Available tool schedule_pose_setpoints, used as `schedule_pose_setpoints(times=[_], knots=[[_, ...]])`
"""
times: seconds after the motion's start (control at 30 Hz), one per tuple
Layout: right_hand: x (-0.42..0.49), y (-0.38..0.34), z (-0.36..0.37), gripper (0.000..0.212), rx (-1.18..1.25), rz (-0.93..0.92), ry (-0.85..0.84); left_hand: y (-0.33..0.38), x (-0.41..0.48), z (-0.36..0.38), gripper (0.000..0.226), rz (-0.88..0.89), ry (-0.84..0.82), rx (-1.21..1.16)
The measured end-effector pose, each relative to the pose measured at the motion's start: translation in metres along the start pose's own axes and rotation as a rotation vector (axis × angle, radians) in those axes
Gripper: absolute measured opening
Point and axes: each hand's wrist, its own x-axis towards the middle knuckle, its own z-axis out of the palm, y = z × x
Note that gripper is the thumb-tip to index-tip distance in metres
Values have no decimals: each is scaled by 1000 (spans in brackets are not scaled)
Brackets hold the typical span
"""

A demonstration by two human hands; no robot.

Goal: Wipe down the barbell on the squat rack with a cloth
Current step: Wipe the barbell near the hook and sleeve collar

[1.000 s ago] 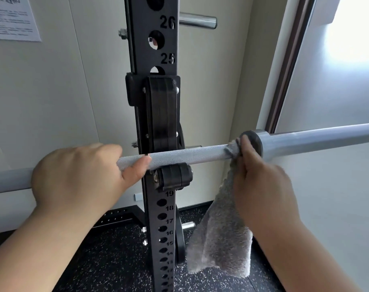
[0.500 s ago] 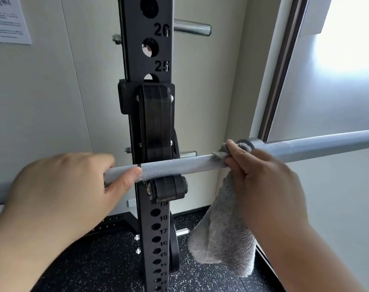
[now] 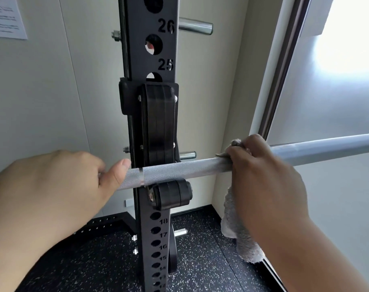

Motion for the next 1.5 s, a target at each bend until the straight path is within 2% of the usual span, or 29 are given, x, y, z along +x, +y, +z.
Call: schedule_pose_setpoints(times=[0.2,0.47,0.53,0.63,0.7,0.8,0.93,1.0,1.1,1.17,1.27,1.33,1.43,1.5], knots=[[-8,12,10,53,91,-83,9,2,-1,-2,82,15,83,-3],[-6,27,14,55,460,-205,51,0,-1,2,80,34,129,-33],[-7,19,10,58,501,-241,16,-1,-1,3,79,32,129,-33],[-4,17,3,68,323,-283,-98,-2,-1,5,78,34,132,-52],[5,28,-9,63,161,-209,-145,-4,-1,7,79,34,138,-62],[12,19,-23,52,76,-158,-157,-9,0,13,77,37,137,-92],[6,-17,-20,64,242,-211,-233,-13,0,19,76,33,122,-130],[9,-4,-24,65,198,-147,-229,-13,0,20,76,28,122,-136],[9,12,-24,59,121,-34,-139,-9,-1,17,76,40,146,-132],[6,-9,-19,58,186,-55,-150,-6,-2,15,76,51,172,-114],[-5,-30,-13,67,318,-155,-215,-4,-6,12,72,68,221,-107],[-2,-17,-11,69,294,-132,-185,-2,-10,11,68,89,262,-107],[2,2,-7,63,229,7,-72,1,-15,11,63,85,318,-73],[-5,-14,-6,67,290,-23,-73,2,-17,10,61,83,324,-49]])
